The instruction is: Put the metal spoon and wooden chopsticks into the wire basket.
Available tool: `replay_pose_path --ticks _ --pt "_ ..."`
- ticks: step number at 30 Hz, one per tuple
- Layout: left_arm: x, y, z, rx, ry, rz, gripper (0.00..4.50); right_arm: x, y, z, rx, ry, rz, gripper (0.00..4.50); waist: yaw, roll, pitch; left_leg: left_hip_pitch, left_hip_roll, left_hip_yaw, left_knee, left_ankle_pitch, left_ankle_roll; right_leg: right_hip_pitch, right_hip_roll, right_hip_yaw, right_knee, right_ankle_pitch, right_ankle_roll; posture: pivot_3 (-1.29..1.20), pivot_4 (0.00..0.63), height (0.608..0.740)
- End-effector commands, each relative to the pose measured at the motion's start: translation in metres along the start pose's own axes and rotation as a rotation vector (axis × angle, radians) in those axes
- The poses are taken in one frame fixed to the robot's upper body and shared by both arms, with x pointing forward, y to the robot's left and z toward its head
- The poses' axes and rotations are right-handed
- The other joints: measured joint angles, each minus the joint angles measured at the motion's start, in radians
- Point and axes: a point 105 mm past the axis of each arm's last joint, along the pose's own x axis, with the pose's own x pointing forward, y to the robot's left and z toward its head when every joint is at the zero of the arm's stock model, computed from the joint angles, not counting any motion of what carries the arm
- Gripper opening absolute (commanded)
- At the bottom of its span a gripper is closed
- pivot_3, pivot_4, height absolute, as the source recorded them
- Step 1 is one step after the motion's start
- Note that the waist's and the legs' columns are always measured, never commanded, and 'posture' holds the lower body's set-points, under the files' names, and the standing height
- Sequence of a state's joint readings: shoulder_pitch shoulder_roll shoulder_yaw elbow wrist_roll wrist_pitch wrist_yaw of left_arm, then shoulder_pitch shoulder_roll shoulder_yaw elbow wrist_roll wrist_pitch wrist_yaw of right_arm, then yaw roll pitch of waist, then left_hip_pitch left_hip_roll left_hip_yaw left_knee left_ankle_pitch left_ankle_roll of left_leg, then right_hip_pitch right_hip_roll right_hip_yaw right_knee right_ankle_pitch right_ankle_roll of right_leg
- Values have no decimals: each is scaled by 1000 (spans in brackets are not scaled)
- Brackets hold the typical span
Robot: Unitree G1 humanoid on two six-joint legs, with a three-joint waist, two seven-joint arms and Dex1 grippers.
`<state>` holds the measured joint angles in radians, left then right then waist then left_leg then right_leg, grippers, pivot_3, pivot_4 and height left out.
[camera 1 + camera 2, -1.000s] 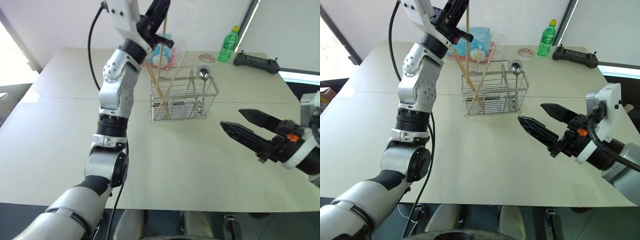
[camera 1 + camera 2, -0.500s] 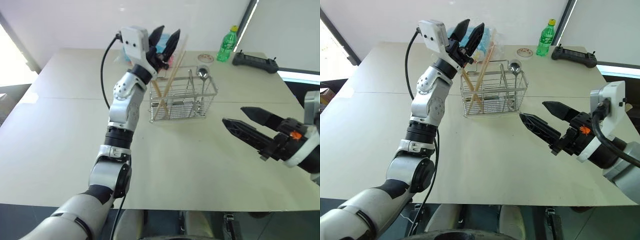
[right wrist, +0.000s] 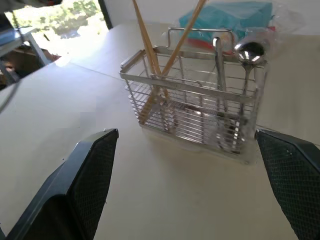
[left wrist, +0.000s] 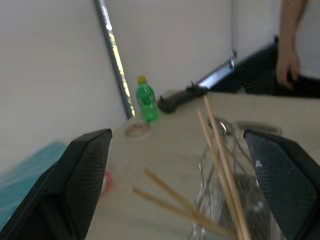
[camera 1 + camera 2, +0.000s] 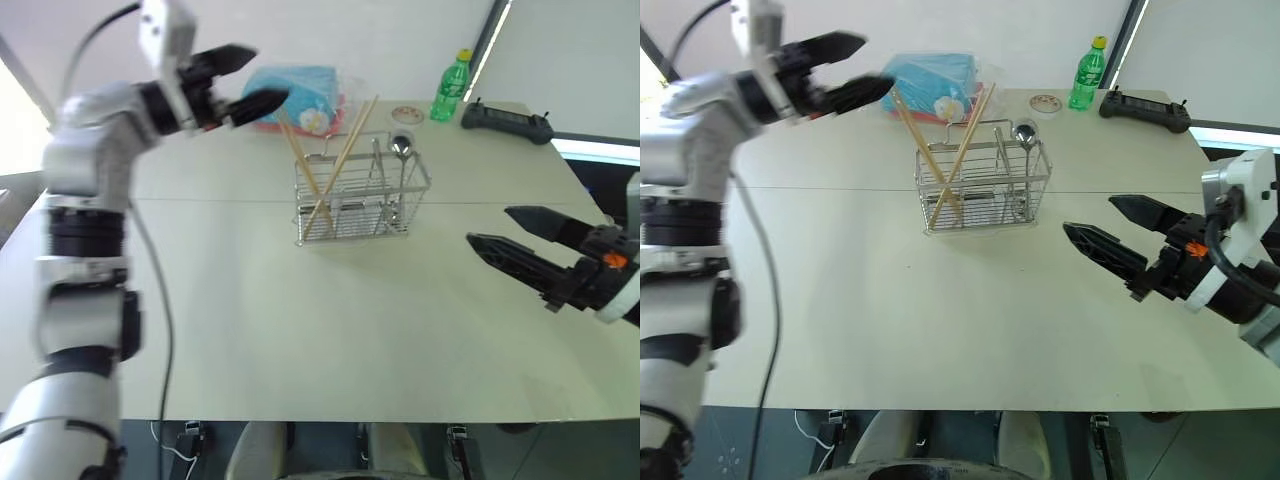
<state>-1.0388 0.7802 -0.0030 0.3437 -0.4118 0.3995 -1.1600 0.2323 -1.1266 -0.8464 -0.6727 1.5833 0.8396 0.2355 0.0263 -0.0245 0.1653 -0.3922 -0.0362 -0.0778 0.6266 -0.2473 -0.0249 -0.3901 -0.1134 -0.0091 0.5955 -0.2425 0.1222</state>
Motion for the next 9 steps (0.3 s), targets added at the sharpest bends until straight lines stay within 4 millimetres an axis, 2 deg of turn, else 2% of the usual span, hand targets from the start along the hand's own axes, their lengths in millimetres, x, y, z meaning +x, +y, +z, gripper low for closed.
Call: replay_pose_path --ticks 1,4,9 --pt "-20 -23 -22 88 185 -199 4452 -8 -10 10 -64 -5 -10 4500 6 1 0 0 1 0 0 0 0 0 0 0 0 0 0 0 150 720" --pt "-33 -30 -35 91 270 -251 4452 -7 -17 10 -64 -4 -9 4500 16 0 1 -1 3 -1 1 0 0 0 -3 0 -1 0 0 0 150 720" --pt "-32 -31 -35 103 264 -230 4452 -1 -21 3 -56 -2 4 4500 15 0 1 -3 4 -2 3 0 0 1 -6 0 -4 0 -1 0 150 720"
